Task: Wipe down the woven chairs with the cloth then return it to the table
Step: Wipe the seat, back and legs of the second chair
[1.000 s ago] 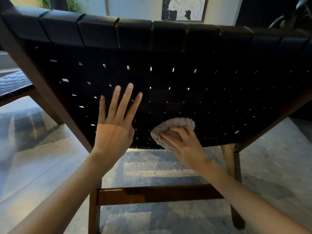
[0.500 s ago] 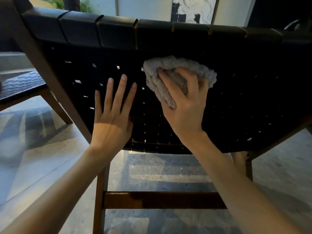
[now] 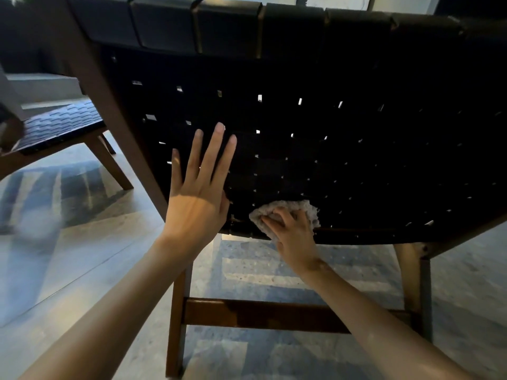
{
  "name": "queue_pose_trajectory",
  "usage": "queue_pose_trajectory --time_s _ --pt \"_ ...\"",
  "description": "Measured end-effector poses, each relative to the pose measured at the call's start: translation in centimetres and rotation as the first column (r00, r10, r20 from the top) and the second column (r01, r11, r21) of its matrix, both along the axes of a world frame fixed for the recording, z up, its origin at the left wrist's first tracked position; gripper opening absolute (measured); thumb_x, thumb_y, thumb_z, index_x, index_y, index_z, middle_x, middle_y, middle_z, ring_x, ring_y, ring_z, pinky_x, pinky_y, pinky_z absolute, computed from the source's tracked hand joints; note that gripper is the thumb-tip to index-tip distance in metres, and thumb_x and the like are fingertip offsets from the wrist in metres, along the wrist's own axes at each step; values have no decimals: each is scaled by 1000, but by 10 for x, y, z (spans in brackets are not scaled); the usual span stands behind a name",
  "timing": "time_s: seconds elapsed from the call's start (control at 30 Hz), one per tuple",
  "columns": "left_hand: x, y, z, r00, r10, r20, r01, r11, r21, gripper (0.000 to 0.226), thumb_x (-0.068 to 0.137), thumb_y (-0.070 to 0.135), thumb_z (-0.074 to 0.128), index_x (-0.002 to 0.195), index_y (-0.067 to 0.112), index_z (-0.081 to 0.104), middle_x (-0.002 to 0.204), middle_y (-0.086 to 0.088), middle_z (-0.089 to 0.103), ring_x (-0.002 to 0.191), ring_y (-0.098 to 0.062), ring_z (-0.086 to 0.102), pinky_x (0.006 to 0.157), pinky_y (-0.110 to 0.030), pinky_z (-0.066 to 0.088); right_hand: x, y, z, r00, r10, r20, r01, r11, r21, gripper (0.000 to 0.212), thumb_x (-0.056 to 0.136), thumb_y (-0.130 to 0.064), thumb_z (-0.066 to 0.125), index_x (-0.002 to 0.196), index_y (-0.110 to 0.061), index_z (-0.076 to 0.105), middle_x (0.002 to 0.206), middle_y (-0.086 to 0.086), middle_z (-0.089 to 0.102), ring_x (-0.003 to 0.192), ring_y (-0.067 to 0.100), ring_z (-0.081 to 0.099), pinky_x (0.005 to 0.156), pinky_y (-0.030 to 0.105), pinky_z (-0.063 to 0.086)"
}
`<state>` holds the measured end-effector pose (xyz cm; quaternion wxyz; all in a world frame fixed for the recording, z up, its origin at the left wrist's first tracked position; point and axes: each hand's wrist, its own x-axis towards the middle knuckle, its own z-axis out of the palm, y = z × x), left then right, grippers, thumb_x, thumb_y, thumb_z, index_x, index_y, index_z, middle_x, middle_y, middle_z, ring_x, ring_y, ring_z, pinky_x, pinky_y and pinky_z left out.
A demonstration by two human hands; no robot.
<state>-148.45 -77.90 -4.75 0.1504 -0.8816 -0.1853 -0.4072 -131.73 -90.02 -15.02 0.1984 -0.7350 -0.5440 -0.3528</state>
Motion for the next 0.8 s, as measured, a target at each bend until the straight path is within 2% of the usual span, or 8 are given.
queue_pose_trajectory --time_s 0.1,0.17,0.27,0.4,0.53,0.63,0.8 --pt "-10 -4 -1 1000 -13 19 14 999 -35 82 86 12 58 152 15 10 160 -8 1 147 -27 -1 116 -55 11 -8 -15 16 996 72 56 -71 997 -24 48 60 3 84 103 -15 75 104 9 64 82 36 61 69 47 57" --pt "-20 -4 -4 997 -15 77 18 999 -34 75 90 15 57 152 15 14 159 -10 6 147 -28 1 116 -55 11 -20 -26 33 976 154 153 -157 988 4 38 73 -6 77 109 -15 73 113 5 52 91 33 57 75 46 56" --pt "-39 1 -9 981 41 191 -39 999 -12 68 93 19 53 151 15 18 157 -14 10 145 -33 2 115 -57 8 -43 -29 76 946 192 263 -243 953 179 32 84 -12 67 115 -16 70 116 3 43 96 29 44 80 43 52" --pt "-58 14 -4 934 162 318 -130 984 -121 77 95 28 55 152 18 4 156 -21 2 144 -39 -4 115 -59 3 -70 -11 137 905 153 398 -324 854 407 30 90 -13 67 119 -16 66 118 4 43 98 30 43 87 36 43" --pt "-56 25 9 923 159 349 -104 980 -171 77 97 41 48 151 12 1 155 -26 -1 144 -41 -3 115 -58 8 -76 11 169 930 -17 366 -195 824 532 32 92 -15 61 123 -22 65 122 0 38 104 28 37 88 40 43" --pt "-58 35 17 931 116 346 -46 978 -205 79 95 35 53 150 6 4 156 -25 -4 145 -38 -6 115 -58 4 -82 31 174 933 -169 317 -43 824 565 45 85 -15 58 127 -31 61 126 -4 31 105 27 32 84 47 44" --pt "-56 46 19 933 71 352 5 977 -212 75 97 35 47 150 7 2 157 -22 -6 145 -35 -6 115 -59 3 -68 49 159 897 -199 395 -70 817 572 44 85 -12 59 123 -32 64 125 -7 37 94 28 37 76 47 45"
